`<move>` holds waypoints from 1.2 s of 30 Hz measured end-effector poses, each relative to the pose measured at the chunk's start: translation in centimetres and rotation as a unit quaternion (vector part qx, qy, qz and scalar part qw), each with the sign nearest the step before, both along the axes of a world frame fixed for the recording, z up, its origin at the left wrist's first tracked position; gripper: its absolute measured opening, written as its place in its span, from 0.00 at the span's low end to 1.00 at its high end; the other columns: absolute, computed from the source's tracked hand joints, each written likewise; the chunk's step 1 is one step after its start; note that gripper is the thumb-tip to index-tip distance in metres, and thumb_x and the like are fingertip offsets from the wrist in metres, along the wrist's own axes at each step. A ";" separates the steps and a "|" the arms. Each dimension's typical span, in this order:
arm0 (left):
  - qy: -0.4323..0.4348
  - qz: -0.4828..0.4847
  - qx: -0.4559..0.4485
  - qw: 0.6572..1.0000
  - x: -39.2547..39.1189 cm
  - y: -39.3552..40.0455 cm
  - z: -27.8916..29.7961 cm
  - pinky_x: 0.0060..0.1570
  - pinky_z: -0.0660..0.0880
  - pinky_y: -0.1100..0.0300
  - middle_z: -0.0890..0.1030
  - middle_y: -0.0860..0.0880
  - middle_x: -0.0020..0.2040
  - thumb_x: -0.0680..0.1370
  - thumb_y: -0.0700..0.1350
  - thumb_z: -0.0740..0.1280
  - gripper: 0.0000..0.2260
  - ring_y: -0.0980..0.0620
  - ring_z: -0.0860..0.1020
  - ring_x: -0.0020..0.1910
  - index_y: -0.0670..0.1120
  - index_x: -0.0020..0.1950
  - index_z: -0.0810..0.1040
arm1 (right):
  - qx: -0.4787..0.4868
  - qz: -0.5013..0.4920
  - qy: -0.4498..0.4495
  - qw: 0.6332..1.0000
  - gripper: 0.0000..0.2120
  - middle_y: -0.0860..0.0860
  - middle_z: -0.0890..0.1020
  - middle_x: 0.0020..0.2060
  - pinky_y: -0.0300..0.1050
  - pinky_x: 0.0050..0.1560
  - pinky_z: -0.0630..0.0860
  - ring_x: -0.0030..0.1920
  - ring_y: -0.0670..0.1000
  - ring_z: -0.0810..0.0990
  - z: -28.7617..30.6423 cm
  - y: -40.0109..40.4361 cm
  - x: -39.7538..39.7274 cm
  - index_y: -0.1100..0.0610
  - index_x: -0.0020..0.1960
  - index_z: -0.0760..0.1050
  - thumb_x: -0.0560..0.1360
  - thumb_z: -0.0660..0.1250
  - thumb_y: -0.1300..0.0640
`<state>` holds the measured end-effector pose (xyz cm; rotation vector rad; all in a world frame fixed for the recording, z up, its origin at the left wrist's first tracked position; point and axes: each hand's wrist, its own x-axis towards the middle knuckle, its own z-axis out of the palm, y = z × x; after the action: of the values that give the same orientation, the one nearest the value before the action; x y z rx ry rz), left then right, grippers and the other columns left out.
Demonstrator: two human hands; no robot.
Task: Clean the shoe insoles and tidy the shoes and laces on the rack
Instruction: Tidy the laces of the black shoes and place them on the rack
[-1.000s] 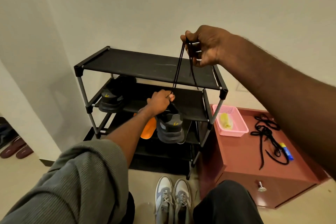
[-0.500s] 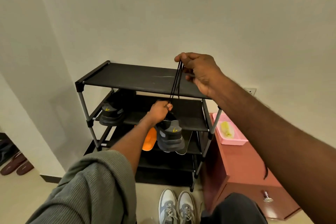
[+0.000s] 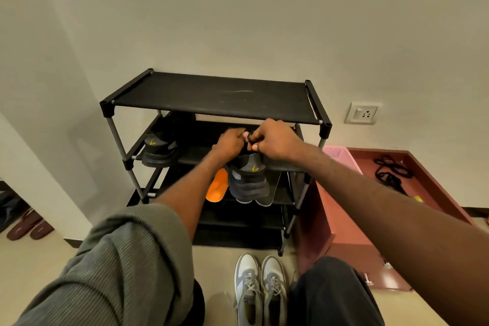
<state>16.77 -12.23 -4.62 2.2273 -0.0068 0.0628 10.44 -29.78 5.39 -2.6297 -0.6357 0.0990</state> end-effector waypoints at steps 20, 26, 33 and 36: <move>-0.070 0.036 0.031 0.996 1.9 0.4 -3.3 0.51 0.77 0.38 0.80 0.37 0.46 0.77 0.57 0.57 0.12 0.33 0.79 0.48 0.61 0.37 0.75 | 0.410 -0.235 0.182 0.862 0.11 0.50 0.80 0.53 0.44 0.49 0.73 0.49 0.48 0.77 -7.4 -1.3 -1.9 0.54 0.65 0.78 0.83 0.65 0.53; -0.057 0.033 0.025 0.998 3.4 1.3 -4.8 0.53 0.77 0.34 0.80 0.37 0.49 0.76 0.60 0.57 0.11 0.32 0.78 0.50 0.59 0.40 0.76 | 0.427 -0.286 0.259 0.818 0.07 0.53 0.78 0.43 0.37 0.28 0.73 0.39 0.49 0.77 -5.9 -0.7 -0.8 0.57 0.59 0.75 0.84 0.64 0.55; -0.035 0.004 -0.024 0.999 -0.6 0.1 -2.1 0.52 0.77 0.40 0.80 0.43 0.46 0.78 0.55 0.59 0.12 0.40 0.78 0.46 0.51 0.46 0.79 | 0.474 -0.281 0.256 0.794 0.09 0.52 0.86 0.40 0.37 0.29 0.74 0.33 0.46 0.80 -6.1 -0.4 0.2 0.59 0.55 0.83 0.80 0.65 0.65; -0.042 -0.024 -0.058 0.997 -2.3 -0.2 -1.3 0.47 0.72 0.47 0.78 0.46 0.43 0.78 0.51 0.60 0.10 0.46 0.76 0.43 0.48 0.46 0.78 | 0.473 -0.242 0.206 0.822 0.09 0.51 0.88 0.43 0.38 0.33 0.75 0.42 0.47 0.85 -5.9 -0.3 -0.2 0.56 0.53 0.85 0.79 0.69 0.65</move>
<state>14.43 -12.47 -5.91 2.1061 -0.1003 0.1287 10.29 -30.06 -0.54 -1.6287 0.1541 0.1432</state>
